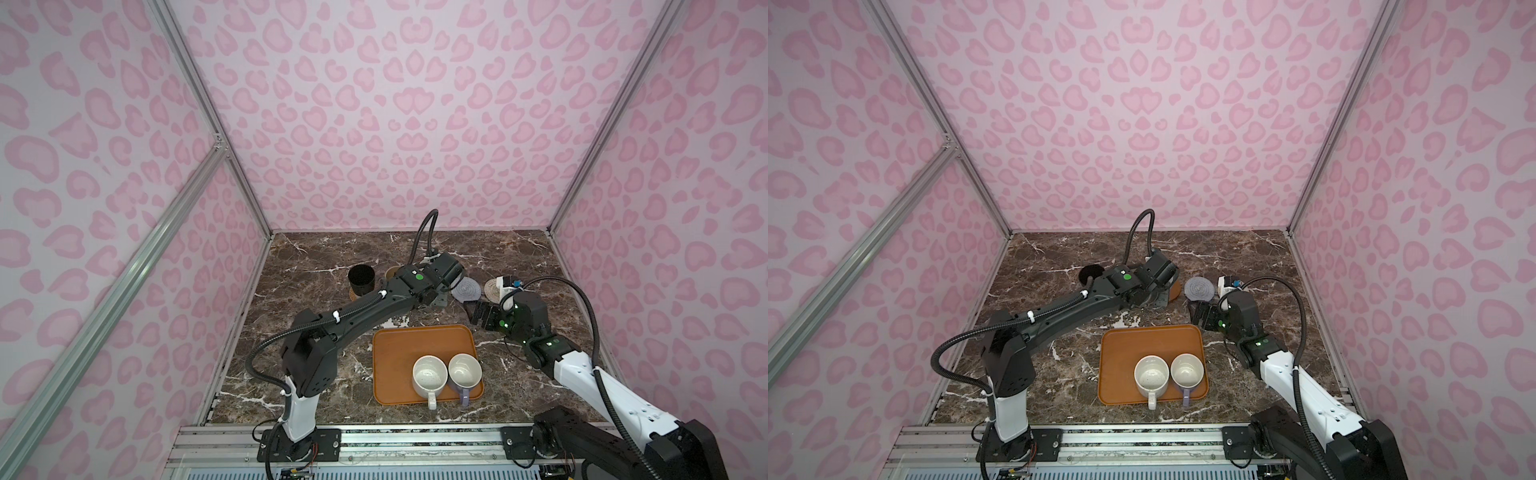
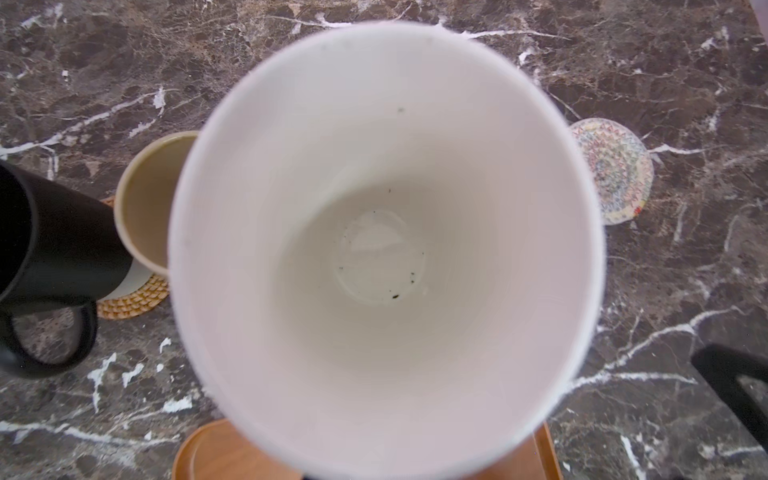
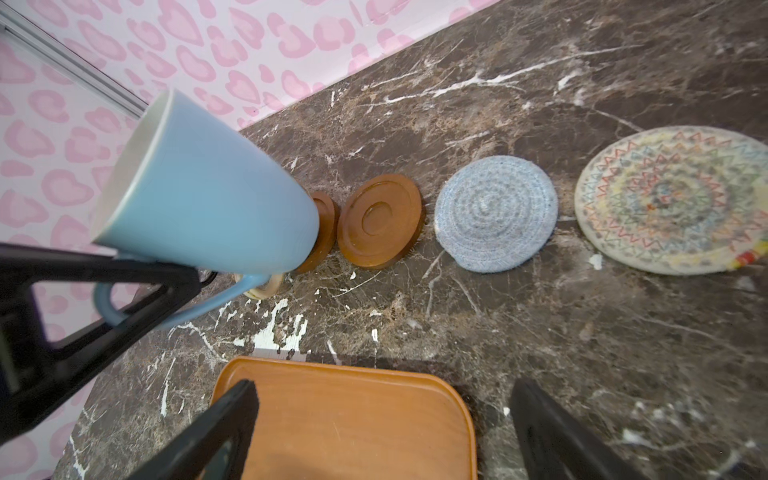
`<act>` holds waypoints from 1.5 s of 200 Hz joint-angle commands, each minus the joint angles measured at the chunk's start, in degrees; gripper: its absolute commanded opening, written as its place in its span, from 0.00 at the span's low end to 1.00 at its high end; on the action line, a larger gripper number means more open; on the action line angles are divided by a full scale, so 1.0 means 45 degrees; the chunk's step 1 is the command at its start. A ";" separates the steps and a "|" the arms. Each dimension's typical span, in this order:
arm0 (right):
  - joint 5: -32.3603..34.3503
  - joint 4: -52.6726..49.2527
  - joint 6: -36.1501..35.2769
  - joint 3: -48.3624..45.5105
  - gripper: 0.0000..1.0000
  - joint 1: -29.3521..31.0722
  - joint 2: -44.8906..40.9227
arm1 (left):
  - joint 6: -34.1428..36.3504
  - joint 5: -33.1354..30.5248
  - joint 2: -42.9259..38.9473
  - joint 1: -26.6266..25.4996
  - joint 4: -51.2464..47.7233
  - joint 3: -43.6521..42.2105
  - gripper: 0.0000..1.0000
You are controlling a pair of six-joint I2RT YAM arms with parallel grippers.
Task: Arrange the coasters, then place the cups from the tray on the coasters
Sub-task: 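Carry the light blue mug with the left gripper toward the coasters, then set the light blue mug on the second wooden coaster and release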
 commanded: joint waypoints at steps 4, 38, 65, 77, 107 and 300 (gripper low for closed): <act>-0.0308 0.0476 -0.0035 -0.0195 0.96 -0.0275 0.0037 | 0.0024 0.0103 0.1156 0.0132 -0.0165 0.1390 0.03; -0.0510 0.0473 -0.0019 -0.0390 0.96 -0.0406 0.0057 | -0.0098 -0.0022 0.2451 0.0397 -0.0504 0.2491 0.03; -0.0734 0.0696 0.0183 -0.0460 0.96 -0.0415 0.0113 | -0.0154 -0.0404 0.3054 0.0470 -0.0796 0.2962 0.03; -0.0891 0.0736 0.0248 -0.0423 0.96 -0.0408 0.0201 | -0.0164 -0.0346 0.3236 0.0525 -0.0778 0.3111 0.03; -0.1108 0.0387 0.0055 -0.0208 0.96 -0.0412 0.0507 | -0.0115 -0.0096 0.3584 0.0661 -0.0727 0.3321 0.03; -0.1226 -0.0237 -0.0200 0.0145 0.96 -0.0418 0.0773 | -0.0266 0.0361 0.4216 0.0771 -0.1220 0.3750 0.29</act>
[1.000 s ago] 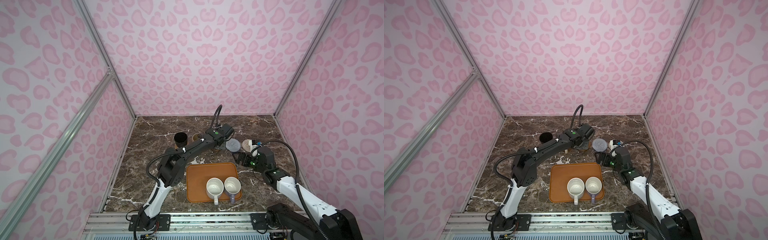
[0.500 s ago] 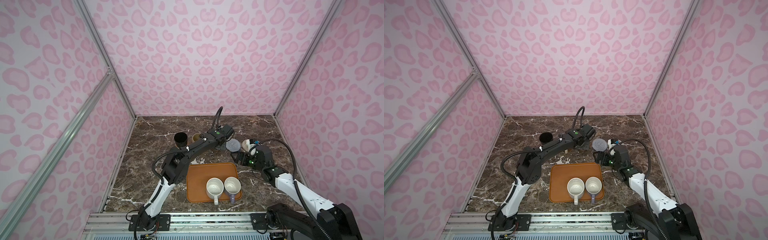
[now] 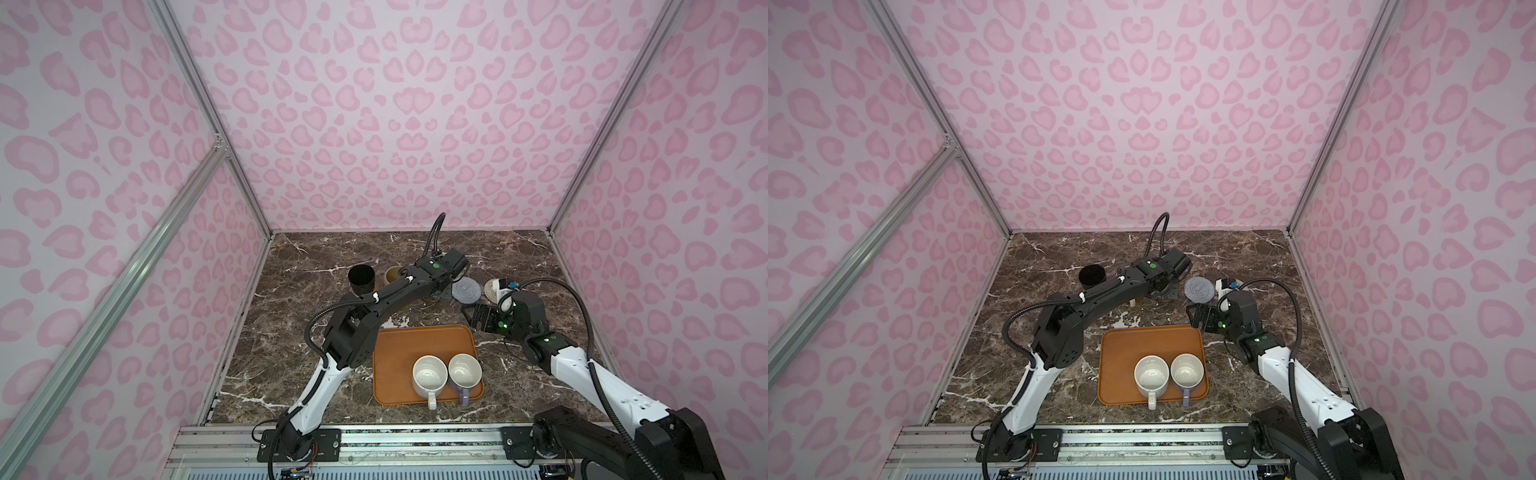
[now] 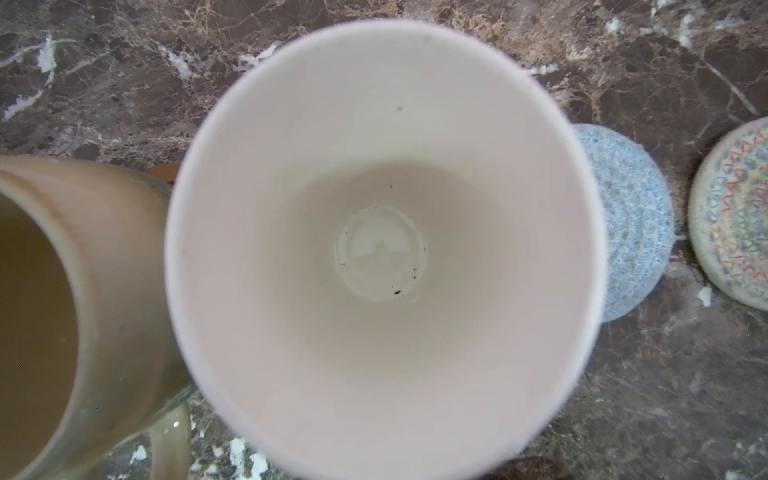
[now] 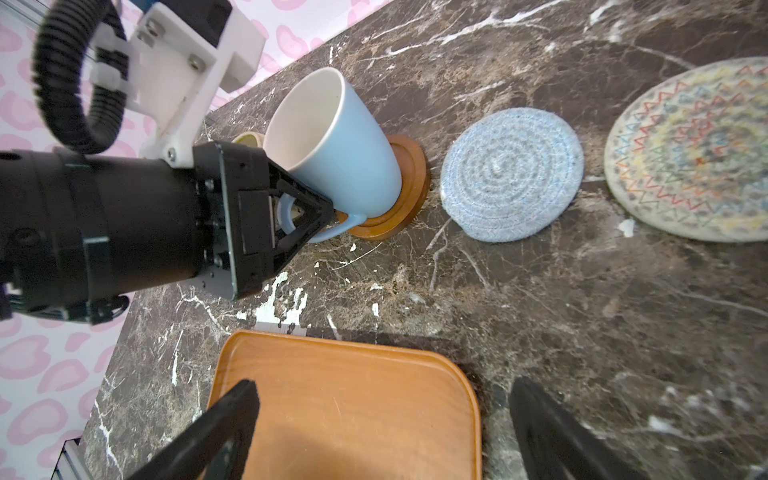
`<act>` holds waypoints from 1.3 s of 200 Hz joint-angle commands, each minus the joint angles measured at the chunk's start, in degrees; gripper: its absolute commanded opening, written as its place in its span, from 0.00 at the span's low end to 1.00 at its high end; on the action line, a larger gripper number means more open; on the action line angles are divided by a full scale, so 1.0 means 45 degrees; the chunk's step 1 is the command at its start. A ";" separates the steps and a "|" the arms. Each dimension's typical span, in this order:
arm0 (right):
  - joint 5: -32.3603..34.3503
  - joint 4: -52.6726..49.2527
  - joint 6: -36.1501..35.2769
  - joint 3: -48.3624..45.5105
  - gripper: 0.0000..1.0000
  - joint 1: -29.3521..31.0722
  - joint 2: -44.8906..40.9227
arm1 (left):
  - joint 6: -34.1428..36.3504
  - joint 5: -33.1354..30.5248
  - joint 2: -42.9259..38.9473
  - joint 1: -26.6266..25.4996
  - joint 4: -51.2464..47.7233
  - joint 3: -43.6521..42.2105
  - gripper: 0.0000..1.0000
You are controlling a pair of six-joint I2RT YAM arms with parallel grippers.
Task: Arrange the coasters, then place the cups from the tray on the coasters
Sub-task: 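Set the light blue mug on the second wooden coaster and release, then lower the right gripper onto the speckled white mug while the left withdraws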
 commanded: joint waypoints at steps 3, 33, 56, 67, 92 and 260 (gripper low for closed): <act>-0.0011 -0.0041 -0.0123 0.0077 0.96 -0.0001 -0.0001 | -0.0138 -0.0014 -0.0145 0.0014 -0.0109 -0.0011 0.31; -0.0002 -0.0085 -0.0146 0.0108 0.96 -0.0006 0.0015 | -0.0169 -0.0146 -0.0527 0.0020 0.0242 -0.0579 0.44; -0.0010 -0.0172 -0.0143 0.0140 0.96 0.0001 -0.0049 | -0.0081 0.0202 -0.1224 0.0020 0.0918 -0.1400 0.52; -0.0031 -0.0219 -0.0096 0.0151 0.96 -0.0001 -0.0180 | 0.0002 0.0562 -0.1659 0.0020 0.1275 -0.1817 0.63; -0.0093 -0.0404 0.0033 0.0195 0.97 0.0018 -0.0558 | 0.0065 0.1477 -0.2905 -0.0020 0.2354 -0.2966 0.86; 0.7170 -0.8830 0.2256 0.3547 0.88 1.0777 -0.2635 | -0.1084 0.1305 -1.5013 -0.0212 0.4637 -1.4197 0.97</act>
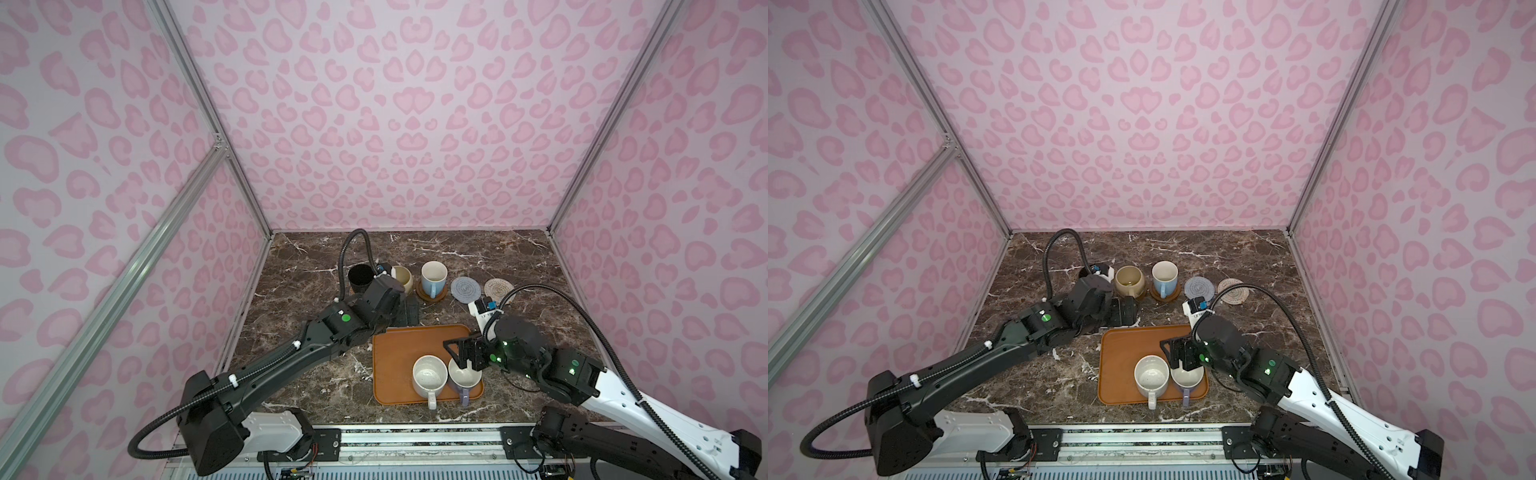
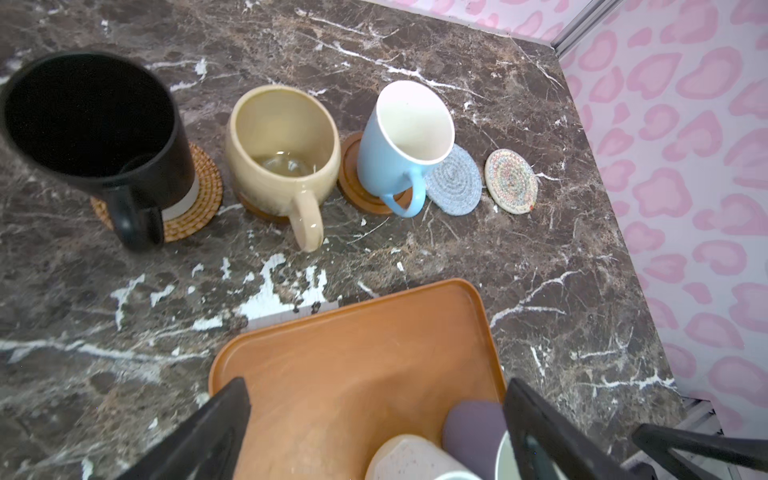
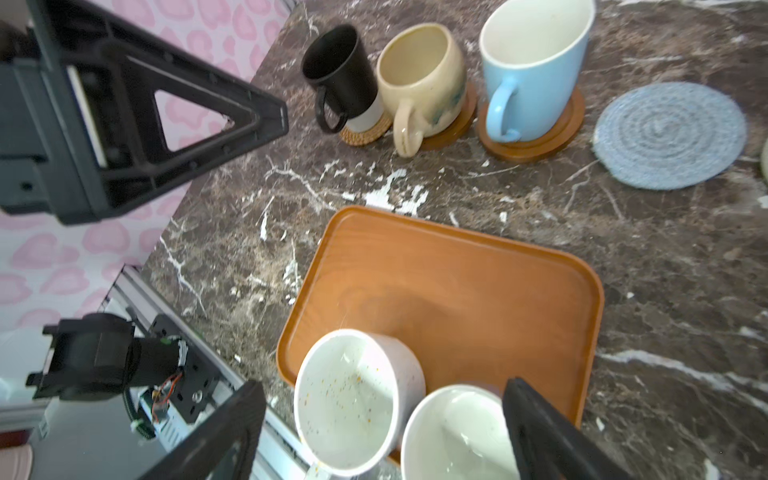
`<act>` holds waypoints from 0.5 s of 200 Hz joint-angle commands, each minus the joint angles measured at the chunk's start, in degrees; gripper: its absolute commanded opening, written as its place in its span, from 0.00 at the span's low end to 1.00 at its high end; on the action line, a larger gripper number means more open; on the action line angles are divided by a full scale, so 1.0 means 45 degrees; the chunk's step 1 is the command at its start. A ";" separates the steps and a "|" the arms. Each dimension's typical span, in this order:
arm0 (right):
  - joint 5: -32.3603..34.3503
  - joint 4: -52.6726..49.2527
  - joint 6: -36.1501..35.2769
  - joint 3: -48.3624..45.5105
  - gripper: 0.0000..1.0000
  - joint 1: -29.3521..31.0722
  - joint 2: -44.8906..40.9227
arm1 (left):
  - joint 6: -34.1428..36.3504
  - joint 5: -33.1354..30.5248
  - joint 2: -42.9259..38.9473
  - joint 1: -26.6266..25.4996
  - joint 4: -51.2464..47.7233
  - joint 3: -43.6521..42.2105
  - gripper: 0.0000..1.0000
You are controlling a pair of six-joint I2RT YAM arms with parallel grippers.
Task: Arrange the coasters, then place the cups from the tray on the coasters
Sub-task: 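Lower the right gripper onto the speckled white mug while the left withdraws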
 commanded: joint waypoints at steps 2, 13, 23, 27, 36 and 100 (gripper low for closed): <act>0.2196 -0.1568 0.1113 0.0395 0.88 0.1700 0.0519 | -0.0358 0.0123 -0.1208 0.0027 0.0109 -0.1123 0.97; 0.2740 -0.1923 0.1547 0.0560 0.85 0.2553 0.0851 | -0.0497 0.0585 -0.1790 0.0028 0.0182 -0.1784 0.97; 0.3172 -0.2140 0.1961 0.0651 0.83 0.3280 0.1098 | -0.0586 0.1437 -0.2176 0.0020 0.0520 -0.2441 0.97; 0.3300 -0.2166 0.2123 0.0650 0.83 0.3552 0.1197 | -0.0617 0.1798 -0.2329 0.0027 0.0644 -0.2676 0.97; 0.3554 -0.2144 0.2486 0.0589 0.82 0.4092 0.1416 | -0.0697 0.2400 -0.2659 0.0027 0.0840 -0.3177 0.97; 0.3419 -0.0991 0.3621 0.0021 0.67 0.5678 0.3064 | -0.1088 0.1942 -0.4474 -0.0001 0.0195 -0.4723 0.98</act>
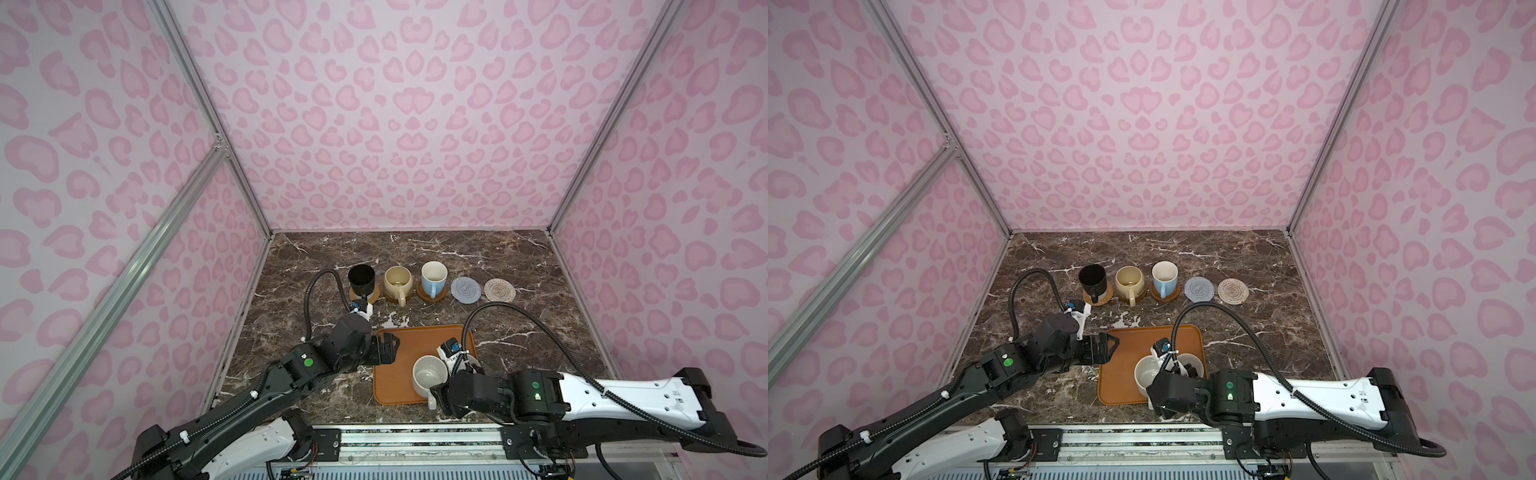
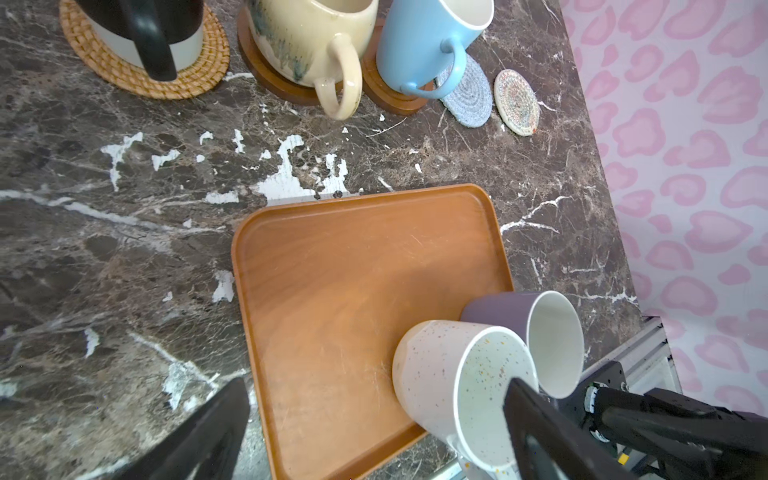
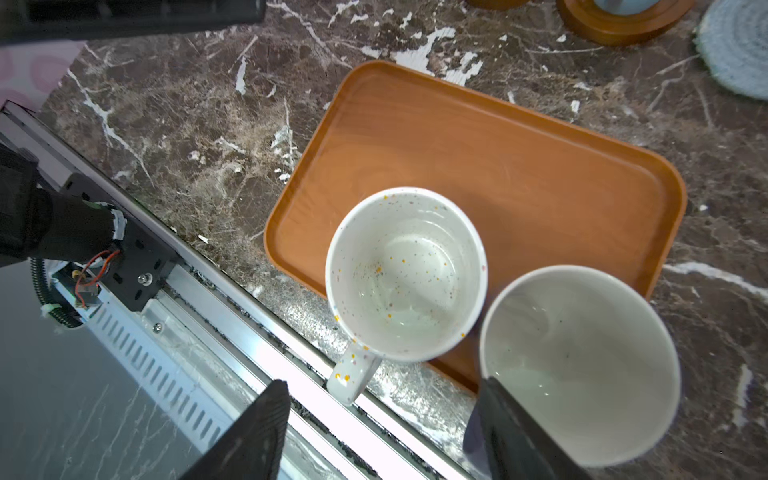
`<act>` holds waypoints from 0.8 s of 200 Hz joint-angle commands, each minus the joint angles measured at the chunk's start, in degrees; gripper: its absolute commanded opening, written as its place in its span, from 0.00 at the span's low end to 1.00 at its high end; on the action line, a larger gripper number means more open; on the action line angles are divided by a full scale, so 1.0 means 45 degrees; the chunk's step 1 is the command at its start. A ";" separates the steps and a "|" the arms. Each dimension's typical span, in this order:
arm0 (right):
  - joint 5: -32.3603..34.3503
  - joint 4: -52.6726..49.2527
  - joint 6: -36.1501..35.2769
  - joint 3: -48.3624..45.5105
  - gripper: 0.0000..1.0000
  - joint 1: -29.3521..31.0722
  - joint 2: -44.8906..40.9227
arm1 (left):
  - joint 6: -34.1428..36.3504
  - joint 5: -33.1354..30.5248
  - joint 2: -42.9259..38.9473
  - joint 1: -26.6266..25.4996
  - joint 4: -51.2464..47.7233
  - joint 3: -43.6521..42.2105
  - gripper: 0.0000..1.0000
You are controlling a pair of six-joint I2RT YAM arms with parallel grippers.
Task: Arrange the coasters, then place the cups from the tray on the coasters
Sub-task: 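Lower the right gripper onto the speckled white mug while the left withdraws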
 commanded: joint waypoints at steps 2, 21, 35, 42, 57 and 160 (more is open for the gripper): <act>0.0194 0.0674 0.0641 -0.0393 0.66 0.0121 0.0430 | -0.0258 0.0252 -0.0224 0.0006 0.0064 -0.0318 0.98; -0.0337 0.1359 0.0724 -0.0644 0.63 0.0145 0.0926 | -0.0280 0.0326 -0.0296 0.0007 0.0173 -0.0467 0.98; -0.0537 0.1621 0.0868 -0.0683 0.63 0.0262 0.1314 | -0.0270 0.0204 -0.0369 0.0004 0.0099 -0.0536 0.98; -0.0599 0.1701 0.0946 -0.0658 0.62 0.0318 0.1529 | -0.0323 0.0166 -0.0368 0.0008 0.0026 -0.0548 0.98; -0.0751 0.1857 0.1056 -0.0708 0.62 0.0395 0.1921 | -0.0361 0.0176 -0.0396 0.0008 0.0050 -0.0650 0.98; 0.0870 0.0549 0.1846 0.0368 0.51 0.0166 0.4698 | -0.0872 0.0377 -0.0544 0.0008 0.0952 -0.1517 0.98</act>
